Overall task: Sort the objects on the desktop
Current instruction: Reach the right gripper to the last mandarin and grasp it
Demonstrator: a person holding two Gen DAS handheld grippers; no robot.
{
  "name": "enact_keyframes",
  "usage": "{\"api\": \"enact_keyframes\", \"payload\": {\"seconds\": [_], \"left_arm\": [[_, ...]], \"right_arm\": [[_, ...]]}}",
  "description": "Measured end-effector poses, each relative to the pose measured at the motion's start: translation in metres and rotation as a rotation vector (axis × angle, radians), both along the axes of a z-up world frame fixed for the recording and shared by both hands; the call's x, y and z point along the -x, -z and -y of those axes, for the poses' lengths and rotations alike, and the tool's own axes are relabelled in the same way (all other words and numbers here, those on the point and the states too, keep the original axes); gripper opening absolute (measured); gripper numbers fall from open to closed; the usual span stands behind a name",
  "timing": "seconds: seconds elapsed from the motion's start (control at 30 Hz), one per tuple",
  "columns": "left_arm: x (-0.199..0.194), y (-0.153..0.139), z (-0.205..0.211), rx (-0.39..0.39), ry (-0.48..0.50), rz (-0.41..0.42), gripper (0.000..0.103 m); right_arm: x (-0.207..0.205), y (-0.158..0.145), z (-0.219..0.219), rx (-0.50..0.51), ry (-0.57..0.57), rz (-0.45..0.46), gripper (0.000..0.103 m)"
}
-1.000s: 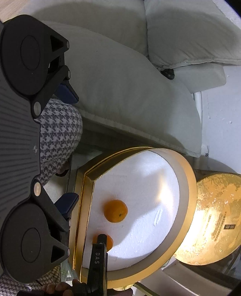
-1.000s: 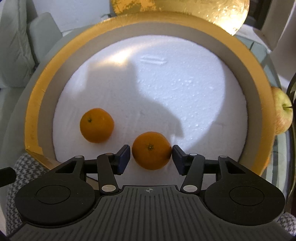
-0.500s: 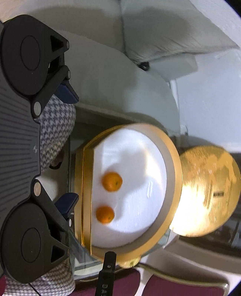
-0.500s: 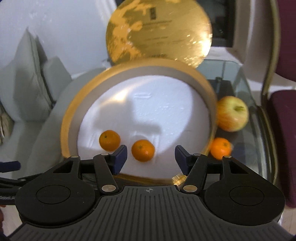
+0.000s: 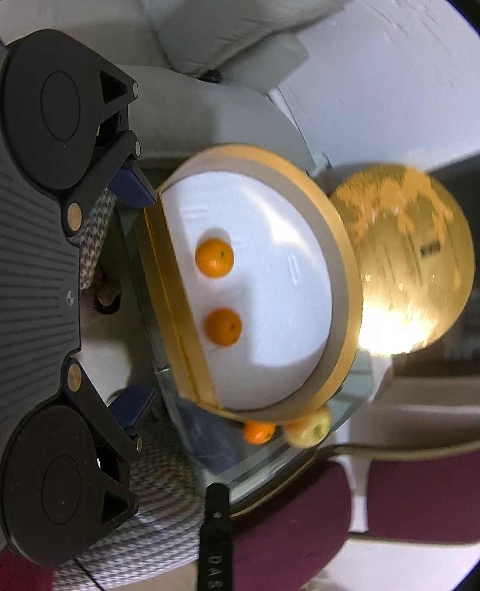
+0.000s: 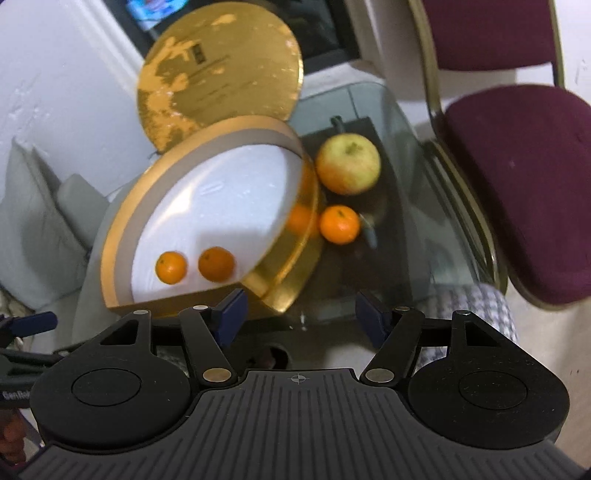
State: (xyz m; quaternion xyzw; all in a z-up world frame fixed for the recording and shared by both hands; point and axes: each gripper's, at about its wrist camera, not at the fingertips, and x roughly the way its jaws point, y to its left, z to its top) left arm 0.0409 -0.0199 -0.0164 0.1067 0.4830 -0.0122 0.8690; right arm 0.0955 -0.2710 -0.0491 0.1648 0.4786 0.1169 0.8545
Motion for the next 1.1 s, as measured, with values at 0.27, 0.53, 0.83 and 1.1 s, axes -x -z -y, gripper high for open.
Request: {"api": "enact_keyframes", "payload": {"seconds": [0.27,0.53,0.83,1.1], "left_arm": [[-0.002,0.006,0.014,-0.053,0.042,-0.037,0.102],[-0.015,0.016,0.015,-0.061,0.019,-0.072,0.102],[-0.044,0.028,0.009,-0.054,-0.017,-0.102,0.102],[-0.07,0.034,-0.006,-0.035,-0.076,-0.113,0.102]], "right_arm": [[0.008,0.011,0.002,-0.014,-0.006,-0.015,0.073],[-0.002,0.023,0.006,-0.034,-0.002,-0.03,0.075],[-0.036,0.043,0.01,-0.003,-0.004,-0.025,0.067],[-0.082,0.067,0.012,-0.014,0.024,-0.036,0.058]]}}
